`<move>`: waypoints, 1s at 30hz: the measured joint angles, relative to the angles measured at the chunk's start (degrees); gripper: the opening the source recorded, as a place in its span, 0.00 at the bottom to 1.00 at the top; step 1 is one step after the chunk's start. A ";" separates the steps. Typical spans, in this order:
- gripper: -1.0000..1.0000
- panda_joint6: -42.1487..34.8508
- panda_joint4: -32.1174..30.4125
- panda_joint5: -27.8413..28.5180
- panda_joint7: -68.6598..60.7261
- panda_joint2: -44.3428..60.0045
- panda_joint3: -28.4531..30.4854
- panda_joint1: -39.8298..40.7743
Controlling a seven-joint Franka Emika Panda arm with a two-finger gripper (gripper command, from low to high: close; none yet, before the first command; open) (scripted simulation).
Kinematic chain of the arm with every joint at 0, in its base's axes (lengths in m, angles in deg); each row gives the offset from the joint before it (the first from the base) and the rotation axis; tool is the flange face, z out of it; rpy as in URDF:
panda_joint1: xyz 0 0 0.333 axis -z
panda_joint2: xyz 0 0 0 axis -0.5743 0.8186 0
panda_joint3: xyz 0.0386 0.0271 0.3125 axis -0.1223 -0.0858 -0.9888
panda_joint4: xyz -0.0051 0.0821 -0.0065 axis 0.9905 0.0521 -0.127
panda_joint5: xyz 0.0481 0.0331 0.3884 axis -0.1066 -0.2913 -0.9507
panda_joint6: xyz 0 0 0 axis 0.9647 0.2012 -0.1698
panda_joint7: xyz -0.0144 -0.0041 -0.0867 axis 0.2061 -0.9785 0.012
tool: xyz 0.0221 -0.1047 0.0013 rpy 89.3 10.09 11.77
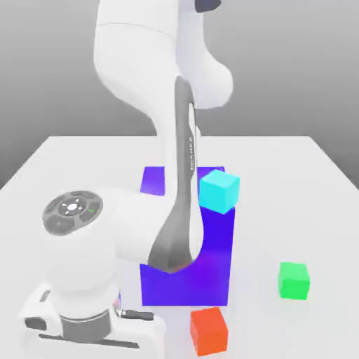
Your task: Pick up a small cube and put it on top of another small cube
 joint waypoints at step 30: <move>0.00 -0.57 -28.80 9.88 30.88 -29.98 -17.03 -29.15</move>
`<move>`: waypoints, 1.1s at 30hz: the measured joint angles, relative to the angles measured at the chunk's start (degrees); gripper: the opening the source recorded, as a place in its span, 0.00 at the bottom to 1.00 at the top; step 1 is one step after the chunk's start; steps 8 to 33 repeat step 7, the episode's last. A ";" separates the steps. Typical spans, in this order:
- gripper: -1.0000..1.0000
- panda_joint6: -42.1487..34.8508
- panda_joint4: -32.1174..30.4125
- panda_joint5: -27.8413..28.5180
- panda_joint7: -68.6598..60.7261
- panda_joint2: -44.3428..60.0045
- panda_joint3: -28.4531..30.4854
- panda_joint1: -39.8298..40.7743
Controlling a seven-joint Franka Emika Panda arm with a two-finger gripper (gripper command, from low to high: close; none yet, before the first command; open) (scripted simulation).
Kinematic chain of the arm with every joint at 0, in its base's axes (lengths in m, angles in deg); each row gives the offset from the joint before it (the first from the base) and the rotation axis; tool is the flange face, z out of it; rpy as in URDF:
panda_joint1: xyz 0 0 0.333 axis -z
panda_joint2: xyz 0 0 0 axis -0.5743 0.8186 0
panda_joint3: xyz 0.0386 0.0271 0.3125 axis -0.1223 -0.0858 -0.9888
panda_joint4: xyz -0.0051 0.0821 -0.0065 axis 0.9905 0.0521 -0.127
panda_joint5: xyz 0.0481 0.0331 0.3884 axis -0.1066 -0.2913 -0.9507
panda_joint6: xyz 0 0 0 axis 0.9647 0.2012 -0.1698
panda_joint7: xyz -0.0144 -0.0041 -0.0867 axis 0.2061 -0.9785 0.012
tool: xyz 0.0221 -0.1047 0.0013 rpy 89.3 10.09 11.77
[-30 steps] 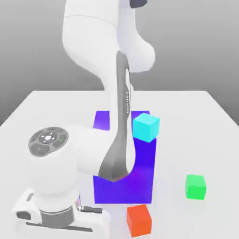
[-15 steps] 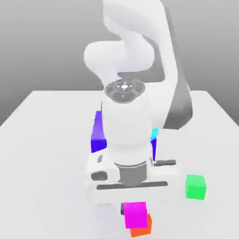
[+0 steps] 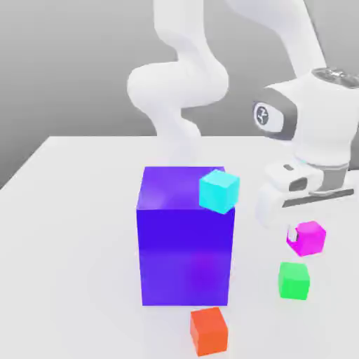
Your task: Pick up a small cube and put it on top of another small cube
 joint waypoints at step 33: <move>1.00 7.27 0.23 4.04 2.97 7.73 1.66 -0.48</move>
